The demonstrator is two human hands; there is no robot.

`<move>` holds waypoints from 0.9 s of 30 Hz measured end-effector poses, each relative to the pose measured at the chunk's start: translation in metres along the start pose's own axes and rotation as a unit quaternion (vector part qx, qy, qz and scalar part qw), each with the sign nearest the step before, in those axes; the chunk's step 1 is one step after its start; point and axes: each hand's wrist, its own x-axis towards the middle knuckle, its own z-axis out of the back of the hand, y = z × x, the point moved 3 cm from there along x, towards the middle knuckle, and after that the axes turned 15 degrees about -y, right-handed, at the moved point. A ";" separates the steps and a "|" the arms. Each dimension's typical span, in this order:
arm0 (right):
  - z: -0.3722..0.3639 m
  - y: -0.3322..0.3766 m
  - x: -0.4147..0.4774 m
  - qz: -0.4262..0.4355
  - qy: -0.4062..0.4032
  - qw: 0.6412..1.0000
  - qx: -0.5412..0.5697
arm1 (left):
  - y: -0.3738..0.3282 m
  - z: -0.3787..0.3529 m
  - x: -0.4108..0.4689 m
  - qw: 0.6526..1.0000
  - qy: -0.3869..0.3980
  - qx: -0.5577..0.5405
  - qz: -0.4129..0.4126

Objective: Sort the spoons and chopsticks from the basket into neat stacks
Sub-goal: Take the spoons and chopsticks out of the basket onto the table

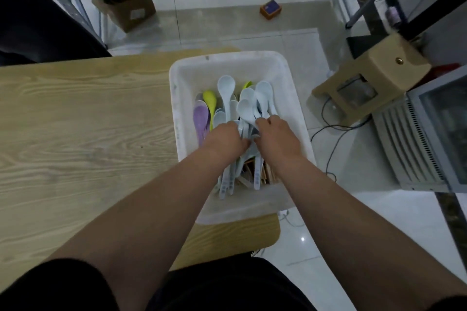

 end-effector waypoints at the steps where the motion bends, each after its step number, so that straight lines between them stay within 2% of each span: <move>1: -0.002 0.001 0.002 -0.012 -0.004 1.000 0.002 | -0.001 -0.003 0.005 1.000 0.008 0.006 0.000; 7: -0.008 0.008 0.011 -0.030 -0.034 0.999 -0.023 | 0.001 -0.003 0.018 0.999 0.028 -0.018 0.030; 11: -0.008 0.004 0.012 -0.093 -0.027 0.994 0.044 | 0.014 0.002 0.012 0.995 0.046 -0.069 0.055; 15: 0.008 0.006 -0.002 -0.088 -0.045 0.989 0.113 | 0.024 0.015 -0.006 0.987 0.035 -0.132 0.086; 17: 0.019 0.009 -0.014 -0.066 -0.059 0.987 0.134 | 0.032 0.017 -0.026 0.969 0.012 -0.207 0.135; 20: 0.038 0.014 -0.037 -0.046 -0.068 0.978 0.192 | 0.041 0.018 -0.066 0.913 -0.003 -0.343 0.220; 23: 0.057 0.021 -0.061 -0.116 -0.031 0.933 0.340 | 0.039 0.026 -0.108 0.855 -0.030 -0.443 0.267; 27: 0.051 0.032 -0.091 -0.232 0.069 0.840 0.486 | 0.030 0.031 -0.157 0.835 -0.062 -0.473 0.273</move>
